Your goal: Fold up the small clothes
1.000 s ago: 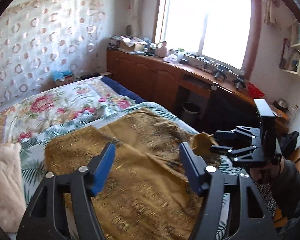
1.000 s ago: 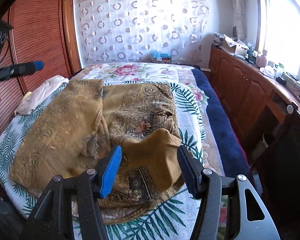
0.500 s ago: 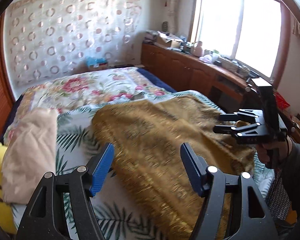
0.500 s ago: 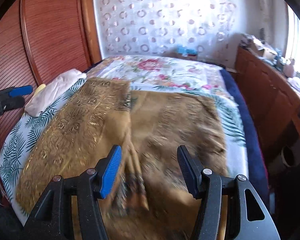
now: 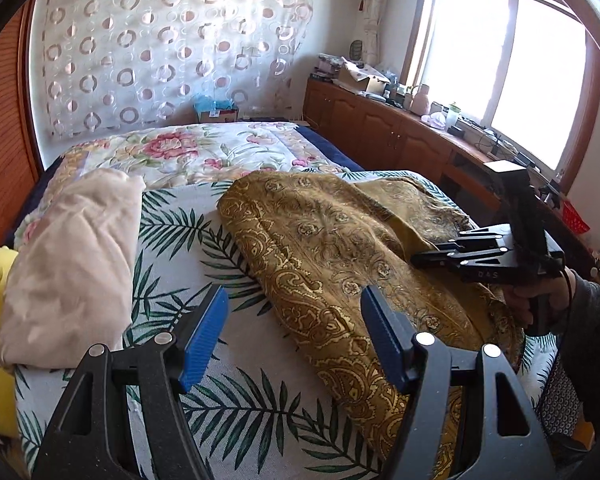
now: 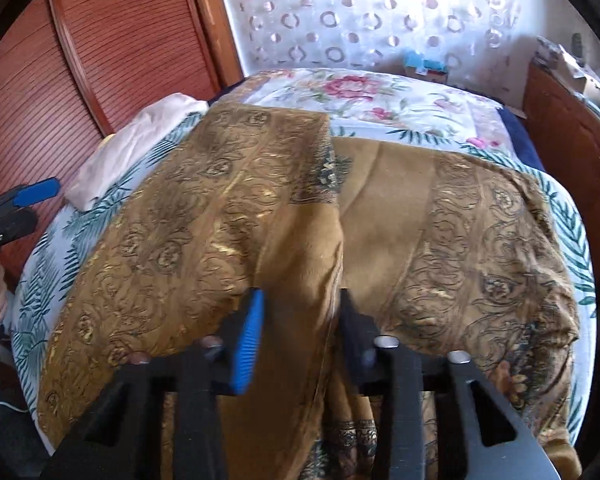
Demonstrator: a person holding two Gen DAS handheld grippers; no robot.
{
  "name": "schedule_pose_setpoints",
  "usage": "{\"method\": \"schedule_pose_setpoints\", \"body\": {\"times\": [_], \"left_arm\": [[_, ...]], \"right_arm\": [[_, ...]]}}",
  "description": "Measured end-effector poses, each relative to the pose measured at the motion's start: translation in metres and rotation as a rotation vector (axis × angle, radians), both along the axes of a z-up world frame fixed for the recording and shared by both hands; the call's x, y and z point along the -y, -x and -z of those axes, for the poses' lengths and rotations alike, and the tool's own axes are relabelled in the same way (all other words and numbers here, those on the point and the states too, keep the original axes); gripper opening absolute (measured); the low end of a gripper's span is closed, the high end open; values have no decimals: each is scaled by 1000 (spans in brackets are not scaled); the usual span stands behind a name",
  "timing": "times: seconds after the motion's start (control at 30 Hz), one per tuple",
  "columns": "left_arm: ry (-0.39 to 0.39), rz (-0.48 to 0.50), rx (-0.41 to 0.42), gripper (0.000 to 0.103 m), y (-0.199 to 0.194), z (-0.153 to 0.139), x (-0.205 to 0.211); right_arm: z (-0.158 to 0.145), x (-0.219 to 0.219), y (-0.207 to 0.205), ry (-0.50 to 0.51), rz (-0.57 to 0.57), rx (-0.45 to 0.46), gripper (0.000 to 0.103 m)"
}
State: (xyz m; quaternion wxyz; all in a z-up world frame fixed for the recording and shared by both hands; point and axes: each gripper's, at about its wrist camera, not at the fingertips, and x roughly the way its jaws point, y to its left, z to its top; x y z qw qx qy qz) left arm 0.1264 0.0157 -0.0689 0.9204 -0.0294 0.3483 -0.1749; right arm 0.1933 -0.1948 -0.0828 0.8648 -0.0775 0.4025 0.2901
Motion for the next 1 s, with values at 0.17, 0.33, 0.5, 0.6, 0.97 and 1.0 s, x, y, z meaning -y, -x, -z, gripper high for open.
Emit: {"method": "schedule_pose_setpoints", "body": {"times": [0.17,0.33,0.5,0.6,0.97,1.0], "left_arm": [[-2,11,4,70,1,-1,4],[9,25,3,70,2,-3,10],[4,45,1,70,2,-2,17],[5,58,2,70,1,-2,23],[-5,94,-11,70,0,-1,42],[-7,99,-11,70,0,-1,45]], "right_arm": [[-22,11,26,-21,-5,115,6],[-49,32,40,-11,33,201,6],[-63,66,45,27,98,238,6],[-62,89,42,55,141,228,6],[-39,99,25,186,253,156,6],[-39,102,22,183,266,154,6]]}}
